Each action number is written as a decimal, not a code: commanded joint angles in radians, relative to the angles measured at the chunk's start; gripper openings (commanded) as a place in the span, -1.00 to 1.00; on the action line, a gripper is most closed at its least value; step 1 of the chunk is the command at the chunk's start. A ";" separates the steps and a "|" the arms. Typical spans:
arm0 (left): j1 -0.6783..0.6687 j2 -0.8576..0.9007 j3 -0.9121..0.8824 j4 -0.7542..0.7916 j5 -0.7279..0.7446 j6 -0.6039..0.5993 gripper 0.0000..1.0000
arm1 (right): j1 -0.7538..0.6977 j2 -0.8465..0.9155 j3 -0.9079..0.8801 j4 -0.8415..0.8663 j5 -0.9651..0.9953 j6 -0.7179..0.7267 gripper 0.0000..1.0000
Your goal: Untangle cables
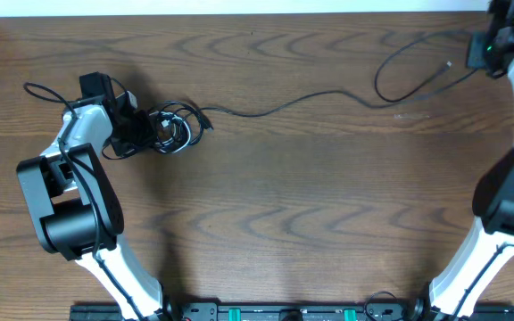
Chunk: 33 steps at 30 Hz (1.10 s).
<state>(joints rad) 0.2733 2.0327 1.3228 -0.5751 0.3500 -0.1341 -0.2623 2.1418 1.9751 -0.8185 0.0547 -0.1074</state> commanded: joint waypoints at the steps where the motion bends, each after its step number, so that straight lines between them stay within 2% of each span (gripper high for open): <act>1: 0.005 -0.006 -0.005 -0.026 -0.022 -0.002 -0.84 | -0.003 0.117 -0.009 0.007 -0.003 -0.013 -0.98; 8: 0.005 -0.006 -0.005 -0.031 -0.022 -0.002 -0.84 | -0.006 0.241 -0.009 0.014 -0.001 -0.013 -0.96; 10: 0.005 -0.006 -0.005 -0.034 -0.022 -0.002 -0.84 | -0.006 0.241 -0.006 0.031 -0.001 -0.013 -0.66; 11: 0.005 -0.006 -0.005 -0.034 -0.022 -0.002 -0.83 | -0.006 0.237 0.004 0.035 -0.003 -0.012 -0.31; 12: 0.005 -0.006 -0.005 -0.036 -0.022 -0.002 -0.83 | -0.006 0.232 0.016 0.032 -0.003 -0.009 -0.10; 15: 0.005 -0.006 -0.005 -0.037 -0.022 -0.002 -0.78 | -0.003 0.204 0.073 0.009 -0.037 -0.010 0.06; 19: 0.005 -0.006 -0.005 -0.037 -0.022 -0.002 -0.74 | 0.011 0.130 0.169 -0.016 -0.111 -0.014 0.14; 24: 0.005 -0.006 -0.005 -0.037 -0.022 -0.002 -0.74 | 0.044 0.052 0.186 0.000 -0.241 -0.013 0.26; 33: 0.005 -0.006 -0.005 -0.037 -0.022 -0.002 -0.73 | 0.164 0.056 0.182 -0.027 -0.562 -0.014 0.37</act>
<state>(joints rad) 0.2733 2.0308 1.3228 -0.6018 0.3496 -0.1345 -0.1440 2.1754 2.1597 -0.8398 -0.3405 -0.1173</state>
